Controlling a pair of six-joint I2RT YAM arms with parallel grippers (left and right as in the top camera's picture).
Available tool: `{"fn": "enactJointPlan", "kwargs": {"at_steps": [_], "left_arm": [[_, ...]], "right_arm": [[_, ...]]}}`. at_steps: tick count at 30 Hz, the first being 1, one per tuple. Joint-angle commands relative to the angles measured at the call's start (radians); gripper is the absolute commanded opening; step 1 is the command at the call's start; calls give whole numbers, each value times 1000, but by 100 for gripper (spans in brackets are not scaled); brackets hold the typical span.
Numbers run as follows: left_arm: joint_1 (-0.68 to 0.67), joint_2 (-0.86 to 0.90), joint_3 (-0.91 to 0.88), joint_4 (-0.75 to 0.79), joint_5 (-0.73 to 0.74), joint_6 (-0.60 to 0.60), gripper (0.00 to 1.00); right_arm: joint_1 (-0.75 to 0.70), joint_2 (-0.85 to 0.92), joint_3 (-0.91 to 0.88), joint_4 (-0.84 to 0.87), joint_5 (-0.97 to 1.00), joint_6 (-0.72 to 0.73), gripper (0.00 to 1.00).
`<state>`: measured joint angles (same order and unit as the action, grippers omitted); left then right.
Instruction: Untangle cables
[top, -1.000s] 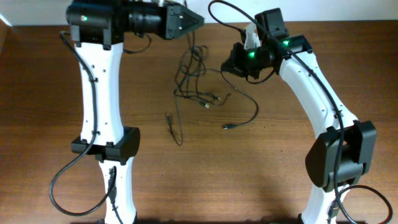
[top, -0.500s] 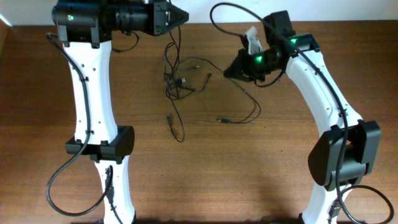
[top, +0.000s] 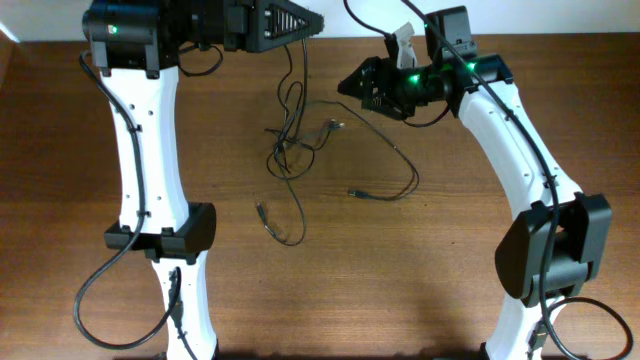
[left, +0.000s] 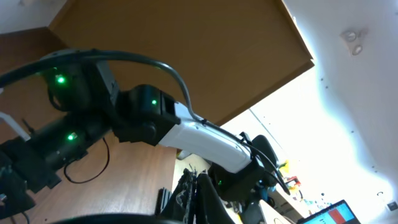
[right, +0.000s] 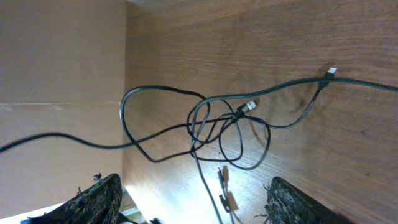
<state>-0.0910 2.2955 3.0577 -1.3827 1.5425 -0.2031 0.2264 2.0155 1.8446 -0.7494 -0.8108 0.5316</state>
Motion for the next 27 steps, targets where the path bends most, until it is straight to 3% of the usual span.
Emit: {"fn": "enactJointPlan", "kwargs": {"at_steps": [1, 4, 9, 15, 18, 21, 27], "left_arm": [[2, -50, 1, 14, 31, -29, 0], [2, -52, 1, 85, 32, -143, 0], [2, -105, 1, 172, -32, -152, 0], [2, -136, 1, 195, -47, -153, 0], [2, -138, 1, 251, -47, -219, 0], [2, -140, 1, 321, -47, -283, 0], [2, -160, 1, 348, -69, -310, 0]], "right_arm": [[63, -4, 6, 29, 34, 118, 76], [95, 5, 6, 87, 90, 198, 76], [146, 54, 6, 115, 118, 244, 78], [167, 124, 6, 190, 177, 272, 88], [182, 165, 6, 216, 215, 274, 88], [210, 206, 6, 216, 315, 258, 84], [233, 265, 6, 222, 480, 205, 62]]}}
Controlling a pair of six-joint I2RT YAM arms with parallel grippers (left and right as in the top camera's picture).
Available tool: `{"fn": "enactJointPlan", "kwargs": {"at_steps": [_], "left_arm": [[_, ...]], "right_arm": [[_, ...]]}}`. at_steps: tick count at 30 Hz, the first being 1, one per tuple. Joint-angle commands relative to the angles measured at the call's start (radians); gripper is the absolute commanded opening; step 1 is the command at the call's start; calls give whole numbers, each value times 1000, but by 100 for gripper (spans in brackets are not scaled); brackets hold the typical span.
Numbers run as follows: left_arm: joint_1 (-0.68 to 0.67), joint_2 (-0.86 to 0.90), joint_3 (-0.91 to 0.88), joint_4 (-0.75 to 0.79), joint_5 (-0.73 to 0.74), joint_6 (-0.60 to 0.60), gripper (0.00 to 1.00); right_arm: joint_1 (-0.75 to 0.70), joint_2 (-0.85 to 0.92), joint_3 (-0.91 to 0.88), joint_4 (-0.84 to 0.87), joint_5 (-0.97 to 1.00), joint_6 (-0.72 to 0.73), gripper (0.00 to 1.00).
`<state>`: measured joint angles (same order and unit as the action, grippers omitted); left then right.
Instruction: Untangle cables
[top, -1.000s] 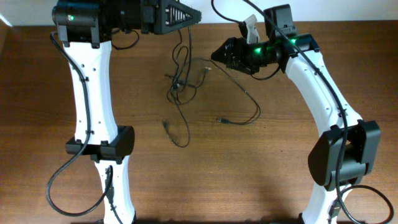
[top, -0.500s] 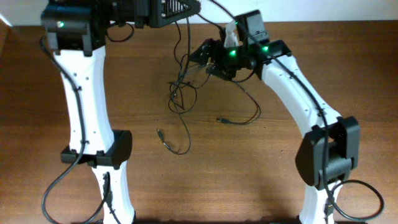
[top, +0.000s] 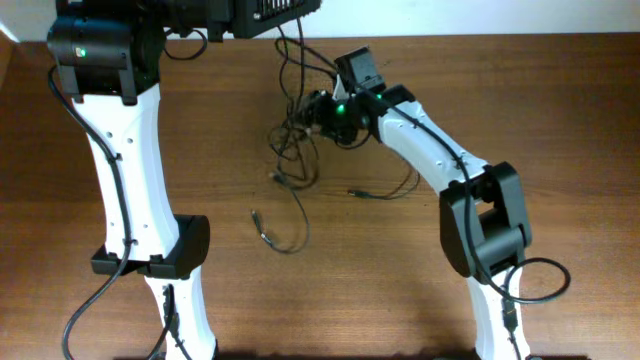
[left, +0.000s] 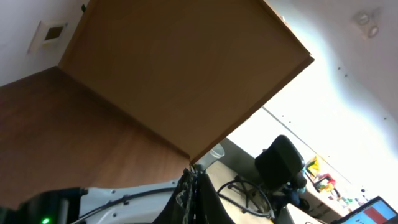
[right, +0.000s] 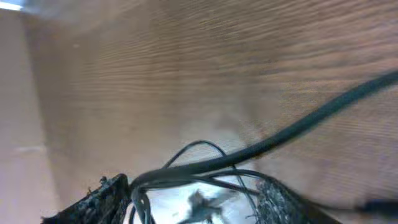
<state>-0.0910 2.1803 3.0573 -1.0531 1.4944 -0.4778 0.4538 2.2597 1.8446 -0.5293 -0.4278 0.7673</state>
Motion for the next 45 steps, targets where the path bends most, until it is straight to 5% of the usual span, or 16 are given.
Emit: {"fn": "enactJointPlan", "kwargs": {"at_steps": [1, 5, 6, 11, 15, 20, 23, 31, 38, 45], "left_arm": [[2, -51, 1, 56, -24, -63, 0], [42, -60, 1, 209, -29, -179, 0], [70, -60, 1, 218, -52, -181, 0], [243, -60, -1, 124, -261, -92, 0], [290, -59, -2, -295, -831, 102, 0], [290, -51, -14, -523, -1260, 212, 0], [290, -37, -14, -602, -1381, 269, 0], [274, 168, -14, -635, -1357, 367, 0], [275, 289, -14, -613, -1438, 367, 0], [277, 295, -14, -581, -1509, 367, 0]], "right_arm": [[5, 29, 6, -7, 101, -32, 50], [-5, 30, 6, -89, 107, -103, 8], [-16, 30, 6, -137, 107, -115, 4], [-124, -49, 6, -337, 93, -212, 4], [-192, -227, 6, -463, 77, -353, 4], [-241, -467, 6, -620, 105, -472, 4], [-251, -521, 6, -676, 101, -476, 4], [-252, -522, 57, -581, -182, -448, 4], [-267, -522, 424, -690, -181, -449, 4], [-535, -522, 631, -865, -339, -484, 4]]}}
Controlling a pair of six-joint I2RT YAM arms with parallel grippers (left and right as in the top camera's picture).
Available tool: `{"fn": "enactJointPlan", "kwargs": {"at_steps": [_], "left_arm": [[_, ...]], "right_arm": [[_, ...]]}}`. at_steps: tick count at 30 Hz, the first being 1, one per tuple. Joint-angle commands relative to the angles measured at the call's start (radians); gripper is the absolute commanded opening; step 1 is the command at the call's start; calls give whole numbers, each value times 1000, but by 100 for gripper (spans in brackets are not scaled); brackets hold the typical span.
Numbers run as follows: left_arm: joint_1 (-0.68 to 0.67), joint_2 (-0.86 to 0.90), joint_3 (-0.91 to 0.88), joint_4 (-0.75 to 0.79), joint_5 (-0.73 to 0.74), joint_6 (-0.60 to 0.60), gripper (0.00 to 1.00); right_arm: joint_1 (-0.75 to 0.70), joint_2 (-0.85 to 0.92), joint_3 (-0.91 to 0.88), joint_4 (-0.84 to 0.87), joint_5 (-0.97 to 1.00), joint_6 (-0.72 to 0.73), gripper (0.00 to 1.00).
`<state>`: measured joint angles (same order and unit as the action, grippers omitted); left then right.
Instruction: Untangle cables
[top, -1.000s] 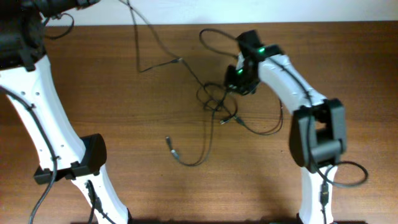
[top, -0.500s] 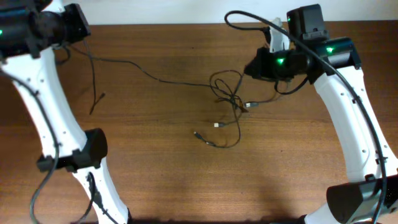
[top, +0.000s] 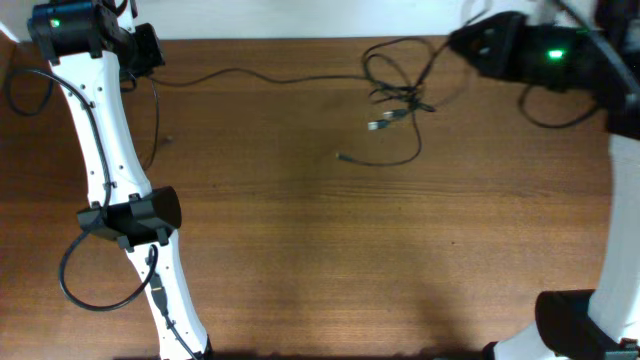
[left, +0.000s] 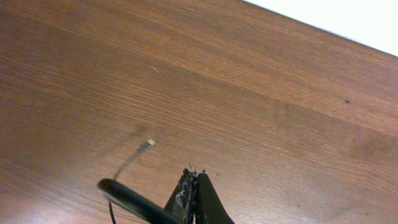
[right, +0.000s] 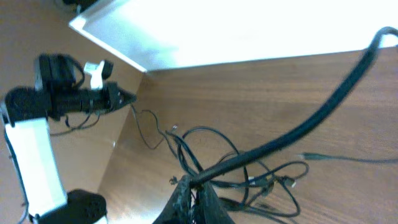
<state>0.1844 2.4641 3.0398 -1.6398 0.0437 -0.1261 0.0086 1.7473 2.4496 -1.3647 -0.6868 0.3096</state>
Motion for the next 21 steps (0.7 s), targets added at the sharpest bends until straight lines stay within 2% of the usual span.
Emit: {"fn": "enactJointPlan", "kwargs": {"at_steps": [1, 3, 7, 11, 14, 15, 16, 17, 18, 19, 21], "left_arm": [[2, 11, 3, 8, -67, 16, 0], [2, 11, 3, 24, -66, 16, 0], [-1, 10, 6, 40, 18, 24, 0], [-8, 8, 24, -35, 510, 321, 0], [-16, 8, 19, -48, 596, 360, 0], [-19, 8, 19, -48, 596, 360, 6], [-23, 8, 19, -48, 592, 360, 22], [-26, 8, 19, -48, 579, 360, 43], [-26, 6, 19, -48, 578, 360, 53], [-25, 2, 19, -48, 564, 359, 59], [-24, -32, 19, -48, 534, 343, 67]], "right_arm": [[-133, -6, 23, -61, -89, -50, 4], [-168, 5, 5, -141, -85, -101, 4], [-44, 41, -60, -218, 77, -123, 4], [182, 92, -239, -121, 174, -117, 4], [279, 131, -362, -22, 210, -68, 4], [296, 140, -386, -2, 241, -56, 4], [307, 152, -404, 9, 270, -40, 14], [312, 167, -412, 14, 278, -39, 34], [313, 176, -414, 16, 278, -39, 65], [313, 184, -414, 21, 281, -40, 81], [313, 184, -414, 23, 278, -66, 99]]}}
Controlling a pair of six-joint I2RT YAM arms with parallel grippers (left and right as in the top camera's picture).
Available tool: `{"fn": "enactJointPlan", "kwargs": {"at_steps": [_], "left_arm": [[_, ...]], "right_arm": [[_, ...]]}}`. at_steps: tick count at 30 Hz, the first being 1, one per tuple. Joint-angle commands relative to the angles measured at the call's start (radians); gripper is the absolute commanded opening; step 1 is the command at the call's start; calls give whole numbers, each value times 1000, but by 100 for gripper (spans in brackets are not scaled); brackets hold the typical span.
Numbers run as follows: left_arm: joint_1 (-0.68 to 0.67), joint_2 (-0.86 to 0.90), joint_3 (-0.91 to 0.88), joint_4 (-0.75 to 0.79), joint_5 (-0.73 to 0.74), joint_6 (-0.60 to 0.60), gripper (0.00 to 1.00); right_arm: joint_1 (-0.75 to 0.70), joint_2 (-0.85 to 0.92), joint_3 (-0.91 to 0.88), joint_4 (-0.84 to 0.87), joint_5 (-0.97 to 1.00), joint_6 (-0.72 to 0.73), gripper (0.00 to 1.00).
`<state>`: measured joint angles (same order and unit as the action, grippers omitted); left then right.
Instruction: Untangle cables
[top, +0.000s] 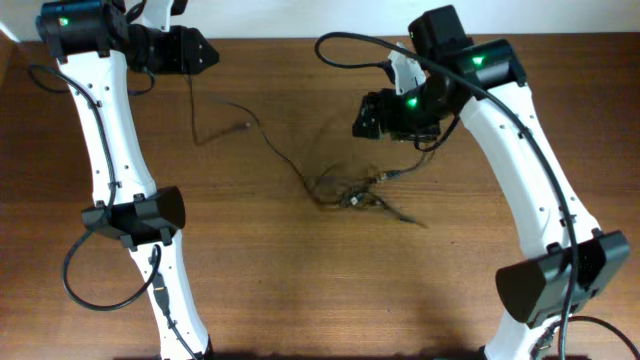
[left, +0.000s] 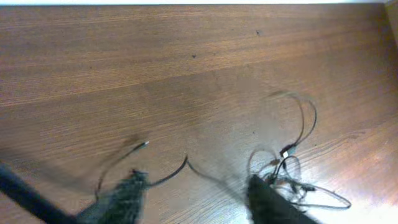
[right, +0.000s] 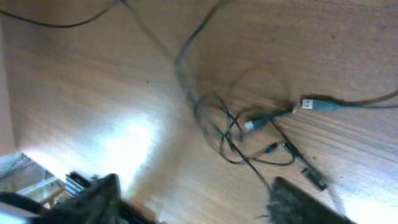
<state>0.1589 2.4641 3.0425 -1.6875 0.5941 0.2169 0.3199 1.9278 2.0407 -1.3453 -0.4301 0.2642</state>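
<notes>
The thin black cables lie on the brown table (top: 300, 290). Their knot (top: 355, 195) sits at the middle, seen also as a tangle (left: 286, 169) in the left wrist view and a tangle (right: 249, 130) in the right wrist view. One long strand (top: 250, 128) runs from the knot up-left toward my left gripper (top: 205, 52). That gripper (left: 193, 186) is open, its blurred fingers wide apart with nothing between them. My right gripper (top: 362, 118) hangs just above-right of the knot. It is open too (right: 196, 186), holding nothing. A silver plug (right: 311, 102) lies beside the knot.
A loose plug end (left: 144, 144) of the long strand lies left of the tangle. The table's back edge meets a white wall (top: 300, 15). Each arm's own thick black cable loops near its wrist (top: 350, 42).
Both grippers were shut on cable with the arms spread to the far corners. Now both are open, nearer the middle, and the knot lies at the table's centre instead of the back right.
First my left gripper held a strand at the back while the right stood open beside the tangle. Then the right gripper's fingers were around the tangle. Then both were shut and far apart, a strand stretched between them. Now the cables lie released on the table.
</notes>
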Motion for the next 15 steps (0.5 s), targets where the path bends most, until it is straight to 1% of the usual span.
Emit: {"fn": "enactJointPlan", "kwargs": {"at_steps": [1, 2, 3, 4, 5, 6, 7, 9, 10, 11, 12, 13, 14, 15], "left_arm": [[1, -57, 17, -1, -13, -3, 72], [1, -91, 17, -1, -14, -3, 75], [1, -129, 17, -1, -14, -2, 81], [1, -161, 17, -1, -14, -2, 89], [1, -215, 17, -1, -14, 5, 100], [1, -236, 17, -1, -11, 10, 100], [1, -261, 17, -1, 33, 10, 100], [-3, -260, 5, -1, 39, 10, 100], [-11, -260, -15, -1, 40, 10, 97], [-27, -260, -58, -1, 76, 8, 87], [-40, -260, -98, -1, 125, -10, 79], [-48, -260, -130, -1, 148, -39, 77], [-51, -260, -162, -1, 150, -72, 72], [-51, -260, -178, -1, 150, -74, 70]], "right_arm": [[2, 4, -5, 0, 20, -29, 99], [2, 4, -5, -4, 20, -28, 99], [2, 3, -5, -4, 20, -28, 99], [2, 3, -4, -4, 19, -28, 99], [1, 2, -4, -4, 19, -28, 99], [1, 2, -4, -4, 20, -29, 99], [1, -2, -4, -5, 19, -45, 99], [0, -5, -4, -6, 19, -51, 99], [0, -6, -4, -3, 8, -50, 99], [10, -6, -5, 10, -24, -47, 99], [31, -5, -10, 45, -42, -39, 99], [46, -5, -11, 72, -49, -38, 99], [59, -5, -11, 107, -50, -8, 99], [59, -5, -11, 123, -52, 6, 100]]}}
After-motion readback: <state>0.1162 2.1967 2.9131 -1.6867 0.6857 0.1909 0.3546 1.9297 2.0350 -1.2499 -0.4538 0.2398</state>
